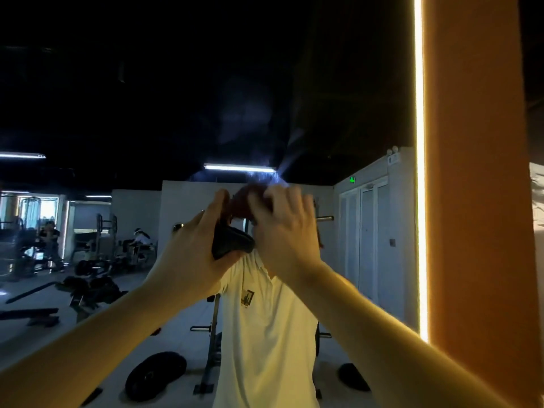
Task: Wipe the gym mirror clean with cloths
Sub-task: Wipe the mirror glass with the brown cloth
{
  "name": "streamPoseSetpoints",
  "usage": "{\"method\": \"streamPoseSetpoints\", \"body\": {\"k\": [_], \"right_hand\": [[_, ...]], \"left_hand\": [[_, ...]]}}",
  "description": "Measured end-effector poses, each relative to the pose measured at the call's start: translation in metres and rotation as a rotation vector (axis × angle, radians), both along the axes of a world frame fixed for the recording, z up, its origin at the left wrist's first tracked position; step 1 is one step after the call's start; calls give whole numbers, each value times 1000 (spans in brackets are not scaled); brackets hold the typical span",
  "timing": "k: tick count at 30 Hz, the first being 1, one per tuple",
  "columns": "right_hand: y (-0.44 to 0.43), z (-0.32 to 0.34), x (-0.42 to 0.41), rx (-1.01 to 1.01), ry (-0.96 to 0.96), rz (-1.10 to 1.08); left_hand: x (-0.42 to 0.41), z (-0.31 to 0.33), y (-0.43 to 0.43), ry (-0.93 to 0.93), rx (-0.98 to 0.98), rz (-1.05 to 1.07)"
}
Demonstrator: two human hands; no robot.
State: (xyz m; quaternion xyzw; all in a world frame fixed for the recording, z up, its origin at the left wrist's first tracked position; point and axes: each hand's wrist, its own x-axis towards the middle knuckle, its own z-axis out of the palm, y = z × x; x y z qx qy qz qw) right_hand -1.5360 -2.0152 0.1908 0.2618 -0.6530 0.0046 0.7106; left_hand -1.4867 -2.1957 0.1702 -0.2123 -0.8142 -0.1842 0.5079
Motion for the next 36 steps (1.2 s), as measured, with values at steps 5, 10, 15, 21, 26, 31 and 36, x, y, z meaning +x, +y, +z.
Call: {"method": "streamPoseSetpoints", "body": {"k": [5, 10, 15, 21, 26, 31, 36], "right_hand": [[54, 69, -1, 219, 143, -234], [35, 108, -3, -449, 26, -131], [27, 2, 1, 276, 7, -17], [62, 121, 5, -227, 64, -182], [-9, 47, 9, -87, -49, -47], [0, 65, 5, 370, -1, -147], [-18, 186, 2, -218, 33, -173]], "left_hand": [[1, -1, -5, -43, -20, 6], [-1, -2, -9, -33, -17, 2], [8, 1, -8, -44, 46, -33], [5, 1, -19, -109, -10, 6], [6, 0, -16, -75, -14, 5], [4, -6, -18, -56, 64, -14], [-8, -15, -27, -56, 33, -41]]}}
